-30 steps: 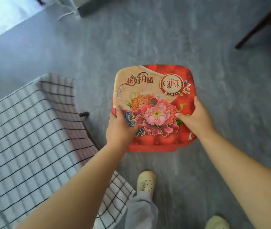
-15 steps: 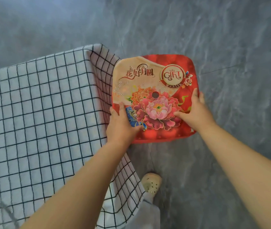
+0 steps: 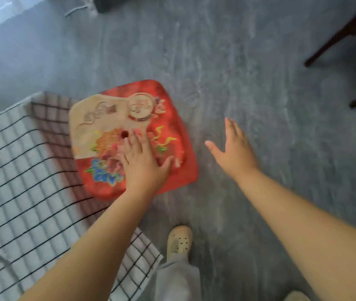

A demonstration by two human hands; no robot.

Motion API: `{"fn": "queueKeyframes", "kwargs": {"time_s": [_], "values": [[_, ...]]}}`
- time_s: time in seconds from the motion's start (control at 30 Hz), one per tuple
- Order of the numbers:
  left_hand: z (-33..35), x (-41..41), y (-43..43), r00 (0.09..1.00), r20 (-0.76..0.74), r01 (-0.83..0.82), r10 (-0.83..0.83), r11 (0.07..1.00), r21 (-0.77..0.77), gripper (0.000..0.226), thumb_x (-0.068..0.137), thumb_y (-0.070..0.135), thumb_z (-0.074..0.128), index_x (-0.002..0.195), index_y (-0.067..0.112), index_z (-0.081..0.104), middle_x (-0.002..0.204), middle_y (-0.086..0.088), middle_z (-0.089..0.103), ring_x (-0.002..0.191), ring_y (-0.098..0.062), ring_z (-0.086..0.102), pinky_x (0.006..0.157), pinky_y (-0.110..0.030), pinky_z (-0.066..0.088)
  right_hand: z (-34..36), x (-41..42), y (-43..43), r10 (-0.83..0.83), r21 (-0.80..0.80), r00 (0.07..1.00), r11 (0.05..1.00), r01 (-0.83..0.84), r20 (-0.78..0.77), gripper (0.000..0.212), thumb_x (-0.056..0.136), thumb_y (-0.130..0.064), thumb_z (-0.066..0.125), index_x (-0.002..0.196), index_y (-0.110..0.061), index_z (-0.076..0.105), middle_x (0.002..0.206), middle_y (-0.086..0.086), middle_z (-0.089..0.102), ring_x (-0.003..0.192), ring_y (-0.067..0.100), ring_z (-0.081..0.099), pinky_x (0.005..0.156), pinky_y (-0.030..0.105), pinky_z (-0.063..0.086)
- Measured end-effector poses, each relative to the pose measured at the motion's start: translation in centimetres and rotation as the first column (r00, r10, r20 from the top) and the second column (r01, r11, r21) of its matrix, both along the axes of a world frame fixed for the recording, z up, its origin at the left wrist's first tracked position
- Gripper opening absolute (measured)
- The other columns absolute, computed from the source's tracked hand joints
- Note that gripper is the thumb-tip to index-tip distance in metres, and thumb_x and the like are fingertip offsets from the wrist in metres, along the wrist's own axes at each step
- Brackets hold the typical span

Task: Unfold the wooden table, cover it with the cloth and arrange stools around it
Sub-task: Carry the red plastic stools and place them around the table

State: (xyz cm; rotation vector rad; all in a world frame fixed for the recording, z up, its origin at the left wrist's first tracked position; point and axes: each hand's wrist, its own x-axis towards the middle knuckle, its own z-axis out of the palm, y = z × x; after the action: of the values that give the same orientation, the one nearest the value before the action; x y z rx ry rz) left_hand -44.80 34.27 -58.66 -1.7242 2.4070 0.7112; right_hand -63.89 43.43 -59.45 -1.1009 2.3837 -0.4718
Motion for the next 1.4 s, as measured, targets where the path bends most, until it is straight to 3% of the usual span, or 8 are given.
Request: {"fn": "queueKeyframes", "kwargs": {"time_s": [0.23, 0.47, 0.7, 0.83, 1.03, 1.17, 1.27, 1.4], "values": [[2.9, -17.1, 15.7, 0.922, -0.056, 0.381, -0.384, 0.923, -0.055, 0.084, 0.089, 0.061, 0.038, 0.151, 0.021, -0.002, 0.158, -0.007, -0.017, 0.145, -0.025, -0.012, 0.116, -0.048, 0.003, 1.2, -13.5, 22.5, -0.412, -0.038, 0.905, 0.911, 0.411, -0.109, 0.083, 0.089, -0.048, 0.054, 0.15, -0.004, 0.019, 0.157, 0.018, 0.021, 0.144, 0.029, 0.021, 0.115, 0.036, 0.018], [4.4, -32.5, 45.5, 0.712, -0.139, 0.695, -0.688, 0.719, 0.001, 0.081, 0.09, 0.063, 0.028, 0.15, 0.025, -0.011, 0.157, -0.002, -0.021, 0.144, -0.021, -0.017, 0.118, -0.046, 0.0, 3.1, -22.4, 58.4, -0.743, -0.02, 0.639, 0.655, 0.755, -0.199, 0.084, 0.089, -0.049, 0.055, 0.149, -0.002, 0.021, 0.156, 0.02, 0.021, 0.144, 0.031, 0.02, 0.117, 0.037, 0.016], [5.4, -39.3, 77.3, 0.332, -0.199, 0.943, -0.922, 0.332, 0.035, 0.094, 0.072, 0.074, 0.009, 0.15, 0.024, -0.007, 0.158, -0.004, -0.015, 0.145, -0.023, -0.011, 0.116, -0.047, 0.003, 5.1, -19.3, 93.8, -0.932, 0.011, 0.21, 0.217, 0.976, -0.296, 0.082, 0.085, -0.044, 0.062, 0.144, 0.004, 0.03, 0.15, 0.028, 0.029, 0.14, 0.039, 0.027, 0.117, 0.042, 0.02], [4.6, -38.9, 90.6, 0.137, -0.203, 0.989, -0.97, 0.122, 0.086, 0.092, 0.077, 0.073, 0.019, 0.15, 0.024, -0.008, 0.158, -0.004, -0.015, 0.146, -0.024, -0.009, 0.116, -0.05, 0.005, 4.3, -13.0, 107.2, -0.951, 0.056, -0.02, -0.039, 0.998, -0.307, 0.086, 0.087, -0.051, 0.057, 0.144, 0.007, 0.028, 0.15, 0.03, 0.028, 0.14, 0.04, 0.026, 0.116, 0.043, 0.02], [0.7, -37.3, 101.5, -0.099, -0.129, 0.988, -0.987, -0.112, 0.102, 0.093, 0.084, 0.063, 0.046, 0.151, 0.021, -0.004, 0.159, -0.006, -0.011, 0.146, -0.026, -0.003, 0.114, -0.05, 0.012, 0.8, -3.0, 115.2, -0.883, 0.114, -0.437, -0.459, 0.881, -0.173, 0.095, 0.082, -0.05, 0.064, 0.146, 0.005, 0.021, 0.152, 0.026, 0.023, 0.142, 0.035, 0.02, 0.116, 0.04, 0.015], [-2.1, -38.4, 104.5, -0.192, -0.047, 0.972, -0.98, -0.197, 0.125, 0.1, 0.081, 0.064, 0.052, 0.151, 0.018, -0.002, 0.159, -0.008, -0.009, 0.146, -0.026, 0.0, 0.115, -0.05, 0.016, -2.0, 1.0, 114.5, -0.779, 0.155, -0.621, -0.605, 0.781, 0.092, 0.11, 0.072, -0.053, 0.075, 0.146, 0.006, 0.019, 0.152, 0.026, 0.024, 0.143, 0.033, 0.022, 0.117, 0.043, 0.019], [-3.4, -39.9, 106.3, -0.222, -0.038, 0.967, -0.974, -0.225, 0.115, 0.104, 0.079, 0.063, 0.057, 0.151, 0.015, 0.001, 0.159, -0.01, -0.003, 0.146, -0.028, 0.003, 0.115, -0.05, 0.016, -3.9, 2.1, 113.3, -0.654, 0.156, -0.701, -0.69, 0.707, 0.284, 0.118, 0.062, -0.065, 0.074, 0.145, 0.002, 0.022, 0.149, 0.023, 0.033, 0.138, 0.032, 0.034, 0.114, 0.042, 0.029], [-4.6, -40.9, 107.7, -0.256, -0.015, 0.955, -0.967, -0.255, 0.152, 0.11, 0.075, 0.059, 0.065, 0.151, 0.016, -0.003, 0.159, -0.009, -0.002, 0.146, -0.029, 0.004, 0.116, -0.048, 0.016, -4.9, 2.1, 111.6, -0.596, 0.147, -0.71, -0.718, 0.68, 0.375, 0.071, 0.083, -0.033, 0.071, 0.133, 0.003, 0.036, 0.128, 0.015, 0.052, 0.121, 0.027, 0.052, 0.092, 0.019, 0.036]]}}
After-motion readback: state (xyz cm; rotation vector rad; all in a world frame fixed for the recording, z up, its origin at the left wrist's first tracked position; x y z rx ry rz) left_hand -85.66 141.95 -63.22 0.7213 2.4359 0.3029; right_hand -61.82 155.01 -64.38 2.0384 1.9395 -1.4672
